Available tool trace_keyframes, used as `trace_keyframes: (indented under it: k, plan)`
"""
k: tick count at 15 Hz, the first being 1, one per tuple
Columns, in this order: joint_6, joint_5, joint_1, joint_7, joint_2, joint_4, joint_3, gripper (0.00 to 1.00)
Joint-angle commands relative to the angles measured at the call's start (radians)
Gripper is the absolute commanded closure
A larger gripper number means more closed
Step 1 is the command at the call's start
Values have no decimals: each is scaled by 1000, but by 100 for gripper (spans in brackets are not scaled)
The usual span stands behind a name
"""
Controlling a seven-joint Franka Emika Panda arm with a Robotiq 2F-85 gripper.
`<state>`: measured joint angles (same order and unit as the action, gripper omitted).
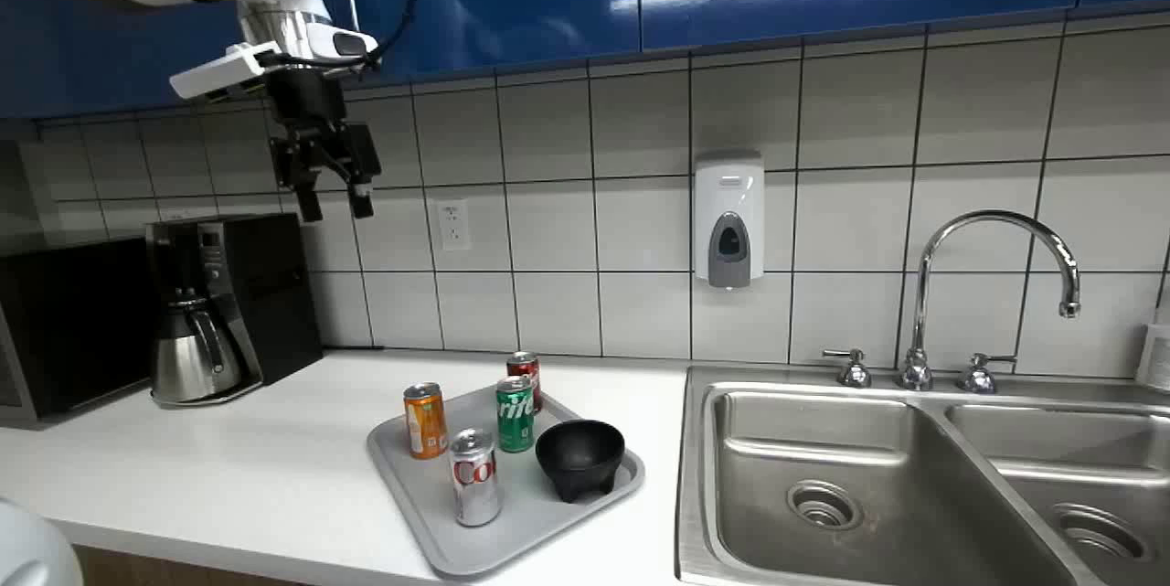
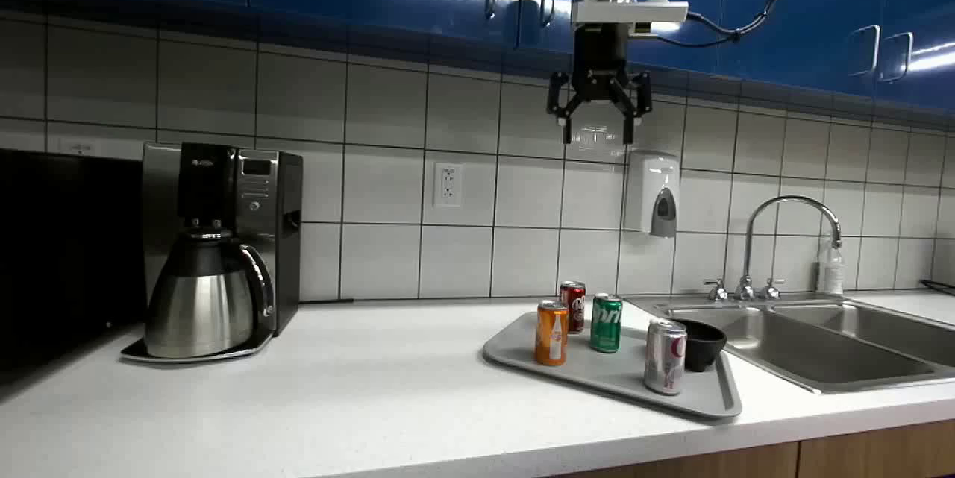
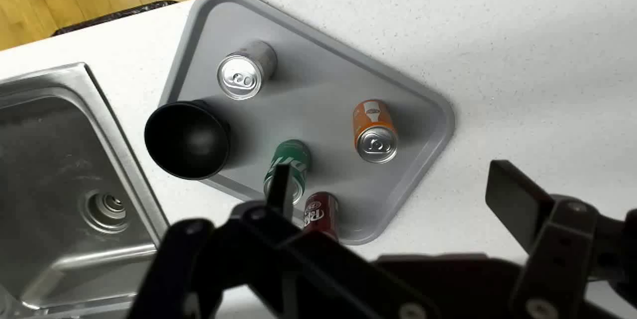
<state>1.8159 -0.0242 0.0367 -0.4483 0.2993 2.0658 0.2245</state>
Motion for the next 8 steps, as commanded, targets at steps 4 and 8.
trace_keyframes:
  k: [4,8]
  plan:
    - [-2,-4,14,-3,-3,-2,-12,0]
    - [45,-11,13,-7,5,25,-15,0]
